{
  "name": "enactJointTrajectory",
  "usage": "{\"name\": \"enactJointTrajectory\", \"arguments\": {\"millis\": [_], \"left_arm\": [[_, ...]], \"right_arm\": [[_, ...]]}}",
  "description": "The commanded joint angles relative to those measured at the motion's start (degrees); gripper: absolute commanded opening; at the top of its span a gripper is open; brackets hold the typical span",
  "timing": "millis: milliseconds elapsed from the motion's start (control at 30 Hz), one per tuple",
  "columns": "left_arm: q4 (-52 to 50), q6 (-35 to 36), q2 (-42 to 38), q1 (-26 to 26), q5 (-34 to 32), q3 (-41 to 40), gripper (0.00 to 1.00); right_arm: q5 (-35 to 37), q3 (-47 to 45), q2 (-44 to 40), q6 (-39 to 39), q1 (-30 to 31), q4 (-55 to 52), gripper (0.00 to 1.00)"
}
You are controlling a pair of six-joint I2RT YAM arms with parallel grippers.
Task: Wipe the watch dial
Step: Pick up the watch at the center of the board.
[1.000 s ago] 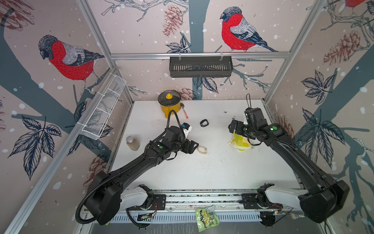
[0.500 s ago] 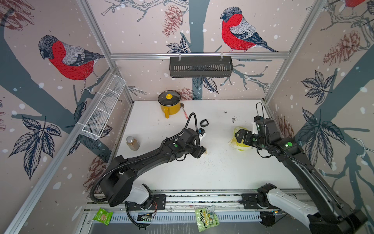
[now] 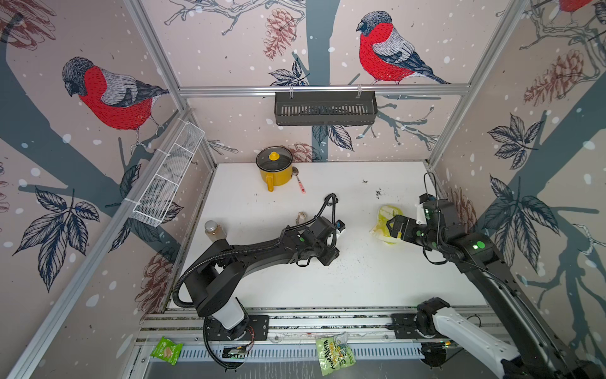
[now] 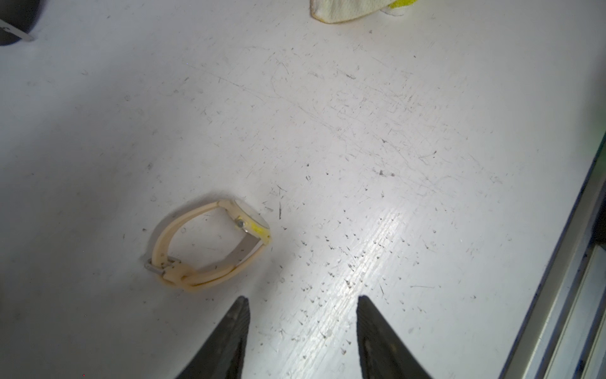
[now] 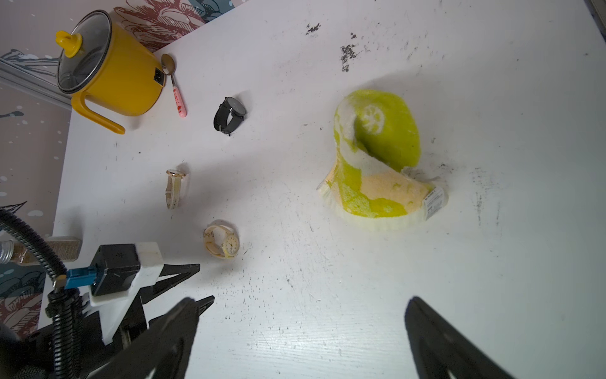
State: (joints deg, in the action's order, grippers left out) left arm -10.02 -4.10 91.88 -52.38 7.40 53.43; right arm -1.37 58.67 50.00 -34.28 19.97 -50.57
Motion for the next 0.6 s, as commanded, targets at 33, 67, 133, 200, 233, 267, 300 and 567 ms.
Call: {"name": "enactJointTrajectory", "arguments": {"millis": [33, 67, 133, 200, 233, 267, 300, 567], "left_arm": [[1.38, 2.42, 1.78, -0.44, -2.58, 0.51, 0.54], [1.56, 2.88, 2.55, -0.43, -2.91, 0.59, 0.54], [1.53, 3.3, 4.18, -0.42, -2.79, 1.38, 0.52], [1.58, 3.29, 5.59, -0.44, -2.13, 2.18, 0.49], [1.82, 3.26, 6.0, -0.44, -2.25, 2.35, 0.49], [2.2, 3.37, 6.15, -0.43, -2.61, 2.35, 0.48], [2.43, 3.34, 6.27, -0.42, -2.97, 2.28, 0.48], [3.12, 4.4, 7.42, -0.44, -4.73, 2.87, 0.48]], "right_arm": [[0.42, -0.05, 0.7, 0.78, -0.52, -0.07, 1.0], [0.43, 0.03, 0.88, 0.97, -0.64, -0.03, 1.0], [0.48, 0.19, 1.29, 1.37, -1.04, 0.04, 0.99], [0.32, 0.52, 1.69, 1.72, -1.7, -0.03, 1.0], [0.23, 0.7, 1.91, 1.78, -1.94, -0.06, 1.0], [0.14, 0.89, 2.07, 1.92, -2.2, 0.01, 1.0], [-0.1, 1.0, 2.16, 2.05, -2.3, -0.03, 1.0], [-0.57, 1.0, 2.52, 2.78, -3.36, -0.67, 1.0]]}}
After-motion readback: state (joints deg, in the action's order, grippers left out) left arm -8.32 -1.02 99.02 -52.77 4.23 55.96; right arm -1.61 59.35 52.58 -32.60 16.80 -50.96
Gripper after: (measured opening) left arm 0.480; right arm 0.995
